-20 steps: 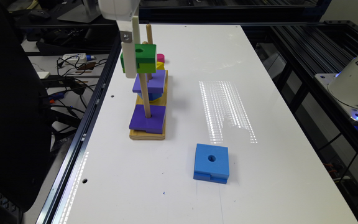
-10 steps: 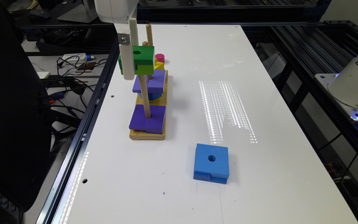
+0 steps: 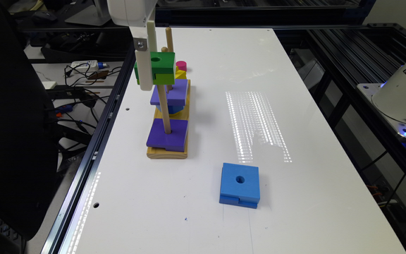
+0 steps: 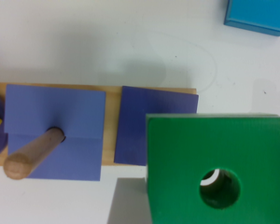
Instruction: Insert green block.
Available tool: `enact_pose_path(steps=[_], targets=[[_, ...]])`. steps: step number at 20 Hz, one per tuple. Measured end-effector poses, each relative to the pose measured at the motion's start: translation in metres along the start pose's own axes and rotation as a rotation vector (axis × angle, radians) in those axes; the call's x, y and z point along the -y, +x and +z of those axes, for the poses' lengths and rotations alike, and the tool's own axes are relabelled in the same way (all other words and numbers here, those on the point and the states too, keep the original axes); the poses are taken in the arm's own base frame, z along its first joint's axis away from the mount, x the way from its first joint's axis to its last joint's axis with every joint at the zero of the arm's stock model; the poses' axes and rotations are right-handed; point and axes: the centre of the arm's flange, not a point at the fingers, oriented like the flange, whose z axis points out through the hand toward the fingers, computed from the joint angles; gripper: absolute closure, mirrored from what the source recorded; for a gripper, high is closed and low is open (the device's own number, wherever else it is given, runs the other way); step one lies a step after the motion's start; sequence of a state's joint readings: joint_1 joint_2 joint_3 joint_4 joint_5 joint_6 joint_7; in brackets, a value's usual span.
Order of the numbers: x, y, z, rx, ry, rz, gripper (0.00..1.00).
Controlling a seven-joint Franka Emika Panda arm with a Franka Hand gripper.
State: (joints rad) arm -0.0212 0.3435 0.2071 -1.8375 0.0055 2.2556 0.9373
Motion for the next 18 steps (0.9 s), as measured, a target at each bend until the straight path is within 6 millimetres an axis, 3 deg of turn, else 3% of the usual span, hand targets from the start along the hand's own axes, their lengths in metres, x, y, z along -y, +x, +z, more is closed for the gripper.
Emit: enact_pose_path(steps=[18], targets=[[0.0,0.001,0.015,0.009,-0.009,0.0,1.0]])
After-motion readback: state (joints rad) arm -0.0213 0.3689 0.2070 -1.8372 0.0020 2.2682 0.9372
